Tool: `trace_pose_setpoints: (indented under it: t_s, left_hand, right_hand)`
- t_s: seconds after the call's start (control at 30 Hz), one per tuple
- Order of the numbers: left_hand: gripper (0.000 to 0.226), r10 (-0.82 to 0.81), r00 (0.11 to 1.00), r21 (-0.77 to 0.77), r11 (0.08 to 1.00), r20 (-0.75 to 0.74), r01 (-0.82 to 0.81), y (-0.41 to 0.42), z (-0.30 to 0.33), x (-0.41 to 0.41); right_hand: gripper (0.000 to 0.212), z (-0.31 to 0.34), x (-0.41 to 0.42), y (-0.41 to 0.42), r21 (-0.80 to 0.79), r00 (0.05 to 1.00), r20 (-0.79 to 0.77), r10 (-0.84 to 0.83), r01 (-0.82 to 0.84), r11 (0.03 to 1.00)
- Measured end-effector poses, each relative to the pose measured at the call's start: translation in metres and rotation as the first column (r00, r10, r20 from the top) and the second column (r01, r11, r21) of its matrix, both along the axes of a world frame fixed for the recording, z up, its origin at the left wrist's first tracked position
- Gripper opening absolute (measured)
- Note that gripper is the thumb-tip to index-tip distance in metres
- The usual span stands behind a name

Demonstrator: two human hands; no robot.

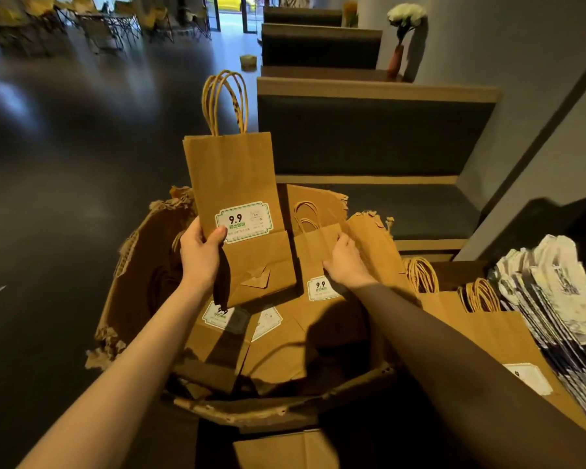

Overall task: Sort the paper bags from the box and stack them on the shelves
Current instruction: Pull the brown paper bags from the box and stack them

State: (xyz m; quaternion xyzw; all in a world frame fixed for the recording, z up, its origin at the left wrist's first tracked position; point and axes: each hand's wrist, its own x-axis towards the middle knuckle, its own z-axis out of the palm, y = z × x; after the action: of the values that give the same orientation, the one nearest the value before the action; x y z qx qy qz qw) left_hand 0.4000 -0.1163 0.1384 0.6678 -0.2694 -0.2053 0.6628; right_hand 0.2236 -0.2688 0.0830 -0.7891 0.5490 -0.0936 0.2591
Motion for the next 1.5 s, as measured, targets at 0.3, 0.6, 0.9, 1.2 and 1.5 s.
trace_pose_setpoints:
  t_s: [0.3, 0.6, 0.9, 1.2, 1.5]
  left_hand:
    - [0.021, 0.050, 0.999, 0.020, 0.999, -0.014, -0.050, -0.002, -0.009, 0.010]
    - [0.022, 0.061, 0.998, 0.036, 0.997, 0.010, -0.061, 0.006, -0.007, 0.007]
    - [0.028, 0.184, 0.981, 0.128, 0.973, 0.065, -0.191, 0.023, 0.007, -0.004]
    - [0.033, -0.010, 0.993, 0.090, 0.996, -0.116, 0.021, 0.036, 0.050, -0.039]
    - [0.018, -0.241, 0.959, -0.047, 0.971, -0.148, 0.236, 0.039, 0.092, -0.081]
  right_hand:
    - [0.086, -0.010, 0.033, -0.009, 0.040, 0.952, 0.062, -0.298, 0.296, 0.954]
    - [0.029, -0.002, 0.029, -0.013, -0.078, 0.987, 0.027, -0.161, 0.163, 0.984]
    - [0.029, 0.099, -0.011, 0.014, -0.427, 0.920, 0.387, 0.059, 0.122, 0.896]
    - [0.027, 0.174, -0.032, 0.030, -0.123, 0.586, 0.810, 0.011, 0.153, 0.980]
    - [0.018, 0.165, -0.021, 0.058, 0.118, 0.460, 0.872, -0.165, 0.129, 0.985]
